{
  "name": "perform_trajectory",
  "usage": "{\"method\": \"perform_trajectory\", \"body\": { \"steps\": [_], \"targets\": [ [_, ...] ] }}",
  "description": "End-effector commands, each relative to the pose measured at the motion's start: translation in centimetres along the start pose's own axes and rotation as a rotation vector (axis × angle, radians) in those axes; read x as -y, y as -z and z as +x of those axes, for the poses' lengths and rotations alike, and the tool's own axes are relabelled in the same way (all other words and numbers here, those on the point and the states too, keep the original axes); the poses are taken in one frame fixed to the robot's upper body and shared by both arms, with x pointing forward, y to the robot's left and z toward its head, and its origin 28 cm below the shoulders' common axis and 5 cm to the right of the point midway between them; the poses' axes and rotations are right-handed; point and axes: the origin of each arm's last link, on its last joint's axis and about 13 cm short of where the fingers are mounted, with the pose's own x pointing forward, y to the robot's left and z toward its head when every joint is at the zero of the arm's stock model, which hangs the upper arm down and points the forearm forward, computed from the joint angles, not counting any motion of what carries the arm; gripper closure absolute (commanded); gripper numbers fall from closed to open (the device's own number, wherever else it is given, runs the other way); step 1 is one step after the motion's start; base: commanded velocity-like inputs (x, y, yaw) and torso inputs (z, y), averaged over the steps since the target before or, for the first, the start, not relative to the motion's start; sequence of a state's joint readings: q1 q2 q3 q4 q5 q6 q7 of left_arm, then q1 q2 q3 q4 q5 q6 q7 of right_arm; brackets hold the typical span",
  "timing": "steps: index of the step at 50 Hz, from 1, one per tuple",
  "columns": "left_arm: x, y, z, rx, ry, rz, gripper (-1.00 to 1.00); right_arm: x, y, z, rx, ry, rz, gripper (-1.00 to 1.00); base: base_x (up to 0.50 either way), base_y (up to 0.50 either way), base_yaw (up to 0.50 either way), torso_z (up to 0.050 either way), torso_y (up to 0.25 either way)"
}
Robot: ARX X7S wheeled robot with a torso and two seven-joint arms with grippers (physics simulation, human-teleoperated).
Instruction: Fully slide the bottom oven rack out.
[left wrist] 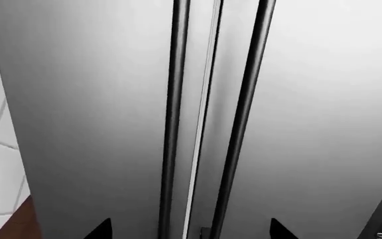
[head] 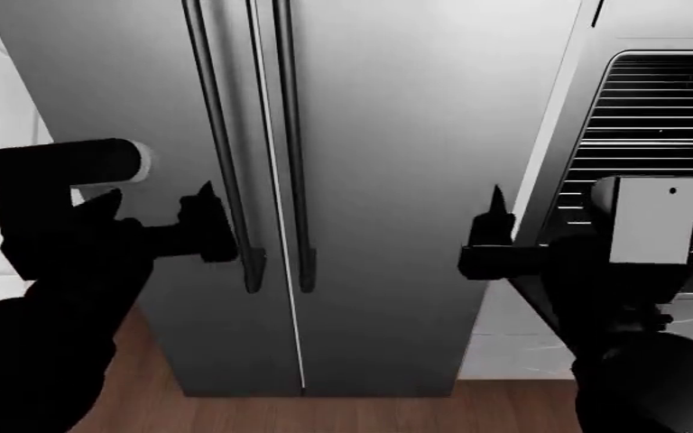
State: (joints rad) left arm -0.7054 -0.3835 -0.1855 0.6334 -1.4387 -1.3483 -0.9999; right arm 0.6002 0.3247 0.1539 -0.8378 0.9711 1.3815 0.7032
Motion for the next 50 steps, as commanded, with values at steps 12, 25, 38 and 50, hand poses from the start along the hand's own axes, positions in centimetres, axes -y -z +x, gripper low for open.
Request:
{"method": "perform_trajectory", "body": {
  "steps": [12, 25, 38, 50],
  "targets": [
    [-1.3, -10.1, -3.3, 0.048, 0.037, 0.108, -1.00, 2.8, -10.2, -2.9, 0.075, -0.075, -0.227, -1.00, 0.00, 0.00, 0.00, 0.000, 0.000],
    [-1.3, -12.9, -3.1, -0.003, 0.059, 0.106, -1.00, 3.8, -12.1, -3.0, 0.017, -0.091, -0.201, -1.00, 0.00, 0.00, 0.00, 0.000, 0.000],
    [-1.2, -13.3, -3.8, -0.012, 0.071, 0.075, -1.00, 4.0, -13.7, -3.8, 0.026, -0.056, -0.236, -1.00, 0.00, -0.43, 0.00, 0.000, 0.000],
    [-1.1, -13.2, -3.9, -0.020, 0.079, 0.077, -1.00, 4.2, -13.5, -4.0, -0.009, -0.071, -0.222, -1.00, 0.00, -0.50, 0.00, 0.000, 0.000]
  ]
}}
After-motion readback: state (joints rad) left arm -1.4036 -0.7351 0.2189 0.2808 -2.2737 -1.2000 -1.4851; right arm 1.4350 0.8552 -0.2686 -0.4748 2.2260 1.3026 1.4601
